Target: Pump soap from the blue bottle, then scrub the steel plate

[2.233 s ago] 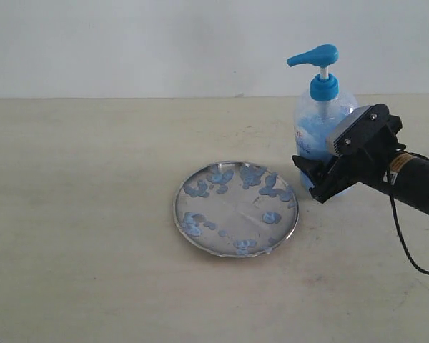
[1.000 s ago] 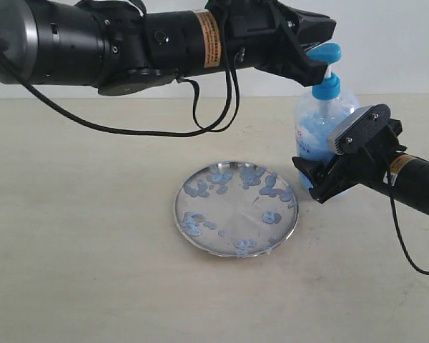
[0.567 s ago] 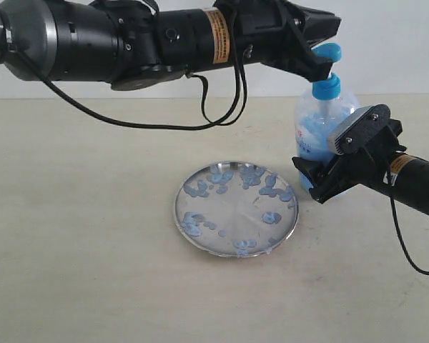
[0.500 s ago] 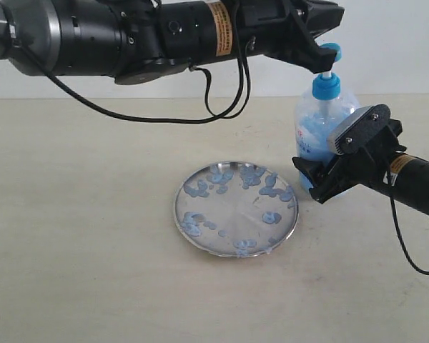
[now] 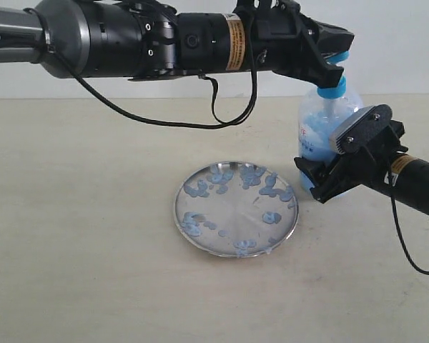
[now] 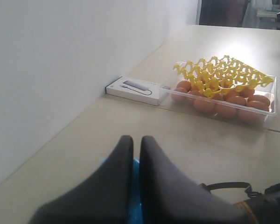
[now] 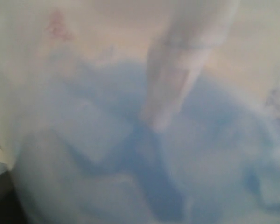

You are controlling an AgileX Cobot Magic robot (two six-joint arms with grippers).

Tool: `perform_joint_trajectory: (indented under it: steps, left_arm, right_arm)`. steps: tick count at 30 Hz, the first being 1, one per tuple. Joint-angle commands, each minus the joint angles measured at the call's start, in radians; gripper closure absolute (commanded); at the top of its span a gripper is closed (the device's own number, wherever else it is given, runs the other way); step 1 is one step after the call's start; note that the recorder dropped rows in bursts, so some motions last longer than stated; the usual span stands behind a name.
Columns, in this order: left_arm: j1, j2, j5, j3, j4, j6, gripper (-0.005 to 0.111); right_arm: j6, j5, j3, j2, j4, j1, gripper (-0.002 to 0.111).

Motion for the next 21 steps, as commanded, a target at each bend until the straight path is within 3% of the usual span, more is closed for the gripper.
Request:
perform_joint_trajectory:
  steps: [1, 16, 21]
  left_arm:
    - [-0.005, 0.068, 0.051, 0.018, 0.114, -0.078, 0.102]
    - [-0.005, 0.142, 0.048, 0.018, 0.141, -0.107, 0.102]
    - [-0.005, 0.089, 0.044, -0.004, 0.017, -0.008, 0.102]
  right_arm:
    - [-0.018, 0.073, 0.009, 0.012, -0.05, 0.0, 0.108]
    - [-0.018, 0.073, 0.009, 0.012, -0.05, 0.0, 0.108]
    - [-0.018, 0.073, 0.009, 0.012, -0.05, 0.0, 0.108]
